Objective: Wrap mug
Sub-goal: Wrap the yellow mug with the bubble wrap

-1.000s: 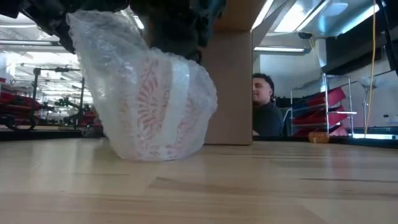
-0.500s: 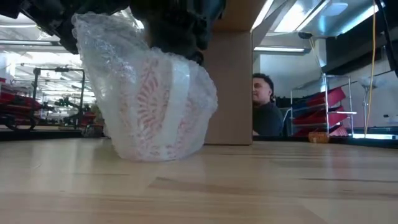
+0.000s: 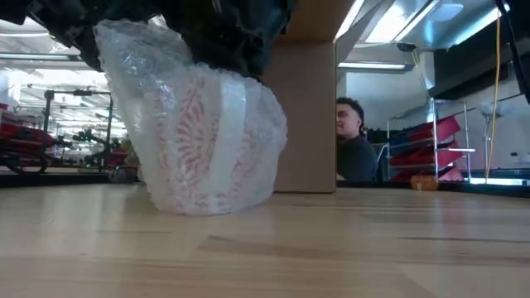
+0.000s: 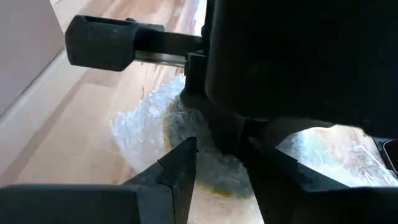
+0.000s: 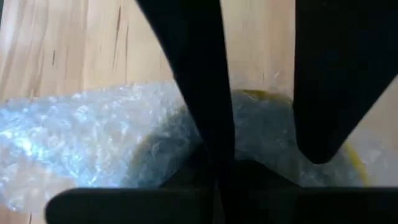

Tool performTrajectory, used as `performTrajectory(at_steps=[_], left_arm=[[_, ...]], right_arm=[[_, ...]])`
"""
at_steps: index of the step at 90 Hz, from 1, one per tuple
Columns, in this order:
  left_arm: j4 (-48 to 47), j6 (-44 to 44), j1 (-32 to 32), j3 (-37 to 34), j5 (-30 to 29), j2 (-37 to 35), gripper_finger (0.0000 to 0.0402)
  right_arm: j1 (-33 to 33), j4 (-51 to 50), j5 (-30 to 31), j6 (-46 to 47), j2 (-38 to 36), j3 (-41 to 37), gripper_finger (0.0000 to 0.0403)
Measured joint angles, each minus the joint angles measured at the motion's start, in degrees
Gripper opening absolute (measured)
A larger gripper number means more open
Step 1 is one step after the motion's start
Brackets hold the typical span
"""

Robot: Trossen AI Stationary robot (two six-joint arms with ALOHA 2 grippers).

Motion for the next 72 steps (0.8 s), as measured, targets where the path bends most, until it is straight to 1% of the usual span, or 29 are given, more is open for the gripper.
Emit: performTrajectory(at_steps=[29, 57, 72], left_arm=[[0.0, 0.5, 0.0, 0.0, 0.0, 0.0, 0.0123], [-0.1, 0.4, 0.0, 0.0, 0.0, 0.0, 0.0123], [-0.1, 0.5, 0.0, 0.0, 0.0, 0.0, 0.0123]], right_arm=[[0.0, 0.0, 0.0, -0.3, -1.7, -0.3, 0.0001], [0.0, -5.0, -0.6, 0.7, -8.5, -0.5, 0.0001], [0.1, -8.9, -1.6, 3.1, -9.2, -0.5, 0.0001]])
